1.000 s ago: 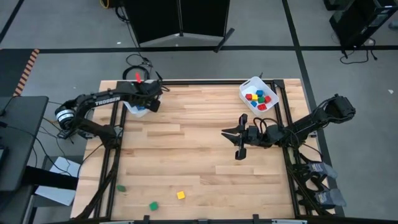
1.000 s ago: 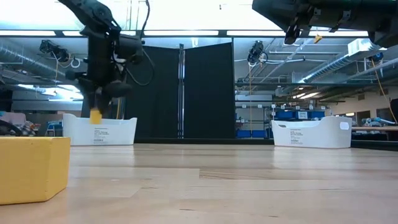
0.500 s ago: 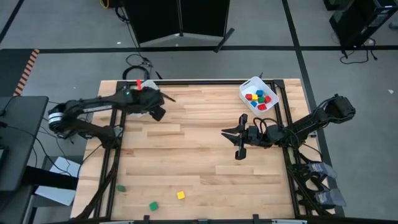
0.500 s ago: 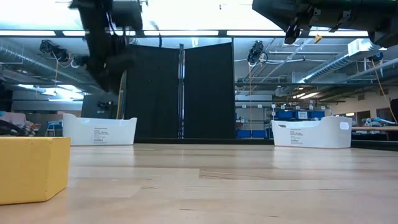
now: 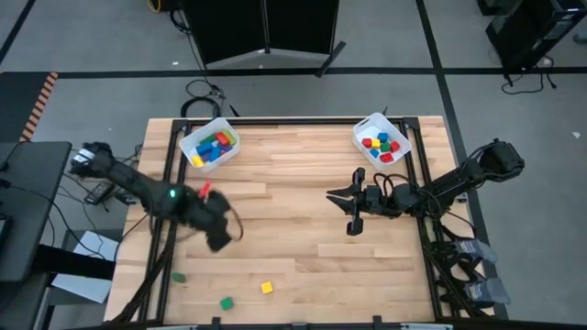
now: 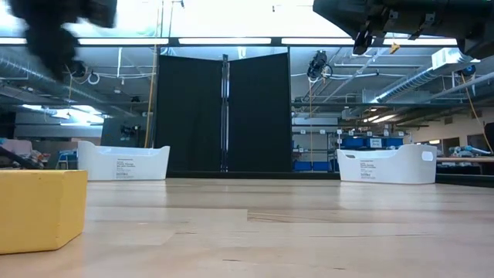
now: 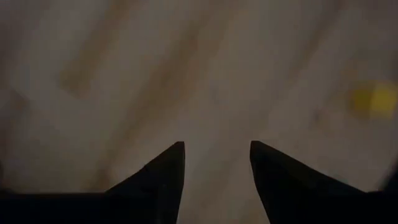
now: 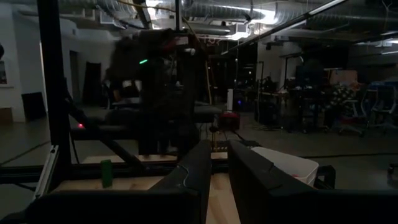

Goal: Sort blocks by size
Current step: Put the small yellow block into the right white bin

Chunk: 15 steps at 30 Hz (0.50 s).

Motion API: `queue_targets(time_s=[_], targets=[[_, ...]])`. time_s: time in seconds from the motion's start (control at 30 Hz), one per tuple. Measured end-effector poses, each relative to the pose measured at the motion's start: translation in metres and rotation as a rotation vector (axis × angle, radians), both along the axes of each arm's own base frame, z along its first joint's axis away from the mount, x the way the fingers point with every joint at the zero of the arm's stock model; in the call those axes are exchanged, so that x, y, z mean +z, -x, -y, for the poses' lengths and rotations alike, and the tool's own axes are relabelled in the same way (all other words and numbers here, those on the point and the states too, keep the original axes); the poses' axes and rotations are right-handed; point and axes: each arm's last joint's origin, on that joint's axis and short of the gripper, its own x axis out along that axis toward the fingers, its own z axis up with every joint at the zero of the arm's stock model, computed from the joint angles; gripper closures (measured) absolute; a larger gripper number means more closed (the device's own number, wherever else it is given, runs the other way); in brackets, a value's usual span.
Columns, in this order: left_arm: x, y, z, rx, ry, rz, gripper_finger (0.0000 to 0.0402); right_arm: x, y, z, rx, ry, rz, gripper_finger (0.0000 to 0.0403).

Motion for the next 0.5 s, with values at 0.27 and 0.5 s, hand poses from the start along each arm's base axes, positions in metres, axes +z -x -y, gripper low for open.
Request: queue_targets(time_s=[0.27,0.5], targets=[[-0.03,0.011,0.065,-0.074,0.235,-0.367,0.0213,0.0,0.0,0.0,0.0,0.0,0.0,0.0337],[-0.035,0.019,0.086,-0.052,0.228,-0.518,0.0213,0.0,0.0,0.0,-0.001,0.0,-0.001,0.0337]])
